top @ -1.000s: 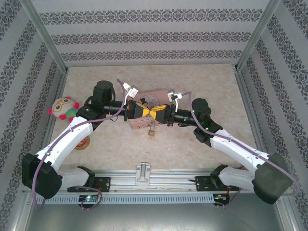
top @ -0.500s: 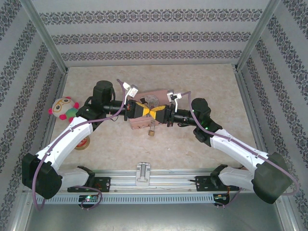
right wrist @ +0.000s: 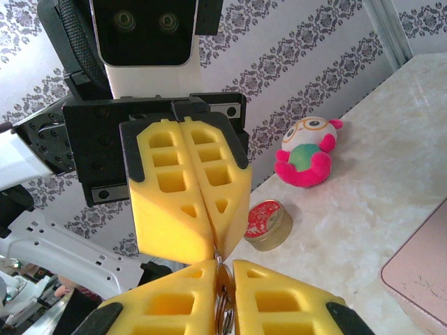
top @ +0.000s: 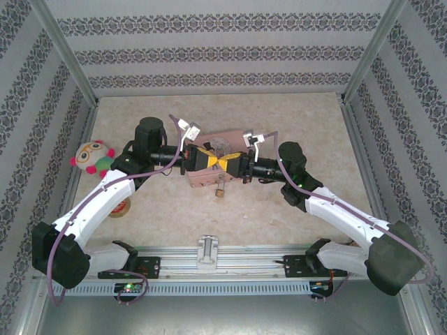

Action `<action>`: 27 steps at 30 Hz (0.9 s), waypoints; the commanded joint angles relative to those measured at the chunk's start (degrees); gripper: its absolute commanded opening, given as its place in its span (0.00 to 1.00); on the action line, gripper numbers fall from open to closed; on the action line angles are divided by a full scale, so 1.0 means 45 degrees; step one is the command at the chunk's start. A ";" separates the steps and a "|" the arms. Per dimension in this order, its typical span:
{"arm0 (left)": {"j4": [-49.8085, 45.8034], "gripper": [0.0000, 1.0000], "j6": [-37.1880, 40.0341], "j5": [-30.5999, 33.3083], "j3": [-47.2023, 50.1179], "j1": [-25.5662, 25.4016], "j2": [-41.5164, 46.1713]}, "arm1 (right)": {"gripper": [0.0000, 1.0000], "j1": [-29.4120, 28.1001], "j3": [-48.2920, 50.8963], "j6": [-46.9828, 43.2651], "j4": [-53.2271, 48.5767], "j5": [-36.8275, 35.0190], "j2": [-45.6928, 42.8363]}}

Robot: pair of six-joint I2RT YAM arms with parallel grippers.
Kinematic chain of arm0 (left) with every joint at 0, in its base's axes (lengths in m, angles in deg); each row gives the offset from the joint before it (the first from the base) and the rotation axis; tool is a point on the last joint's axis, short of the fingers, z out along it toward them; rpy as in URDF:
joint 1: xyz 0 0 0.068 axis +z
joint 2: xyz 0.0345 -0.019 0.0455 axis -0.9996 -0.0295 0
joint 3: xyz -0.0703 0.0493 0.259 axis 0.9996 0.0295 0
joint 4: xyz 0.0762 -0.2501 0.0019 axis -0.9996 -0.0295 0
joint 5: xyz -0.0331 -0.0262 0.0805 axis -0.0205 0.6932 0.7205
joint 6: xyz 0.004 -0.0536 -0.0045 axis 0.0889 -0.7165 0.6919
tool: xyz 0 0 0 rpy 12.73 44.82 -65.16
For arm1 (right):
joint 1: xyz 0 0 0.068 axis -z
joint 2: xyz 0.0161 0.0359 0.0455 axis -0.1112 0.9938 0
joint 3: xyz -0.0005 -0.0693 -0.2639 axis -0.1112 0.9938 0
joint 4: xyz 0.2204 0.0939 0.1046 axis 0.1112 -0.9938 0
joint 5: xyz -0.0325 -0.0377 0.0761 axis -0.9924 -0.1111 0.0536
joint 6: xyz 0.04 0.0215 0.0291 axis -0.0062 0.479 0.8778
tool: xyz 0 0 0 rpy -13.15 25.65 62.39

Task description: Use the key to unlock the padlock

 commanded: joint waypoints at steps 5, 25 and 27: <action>0.0929 0.00 -0.0358 -0.0020 0.0245 0.0270 0.0241 | 0.15 0.0118 -0.0031 0.0123 0.0472 0.0683 -0.0271; 0.1858 0.16 -0.1210 0.0068 0.0562 0.0398 0.0241 | 0.00 0.0148 0.0119 0.0221 0.0691 0.0553 -0.0409; 0.2074 0.37 -0.1527 0.0266 0.0656 0.0453 0.0225 | 0.00 0.0203 0.0267 0.0236 0.0642 0.0225 -0.0604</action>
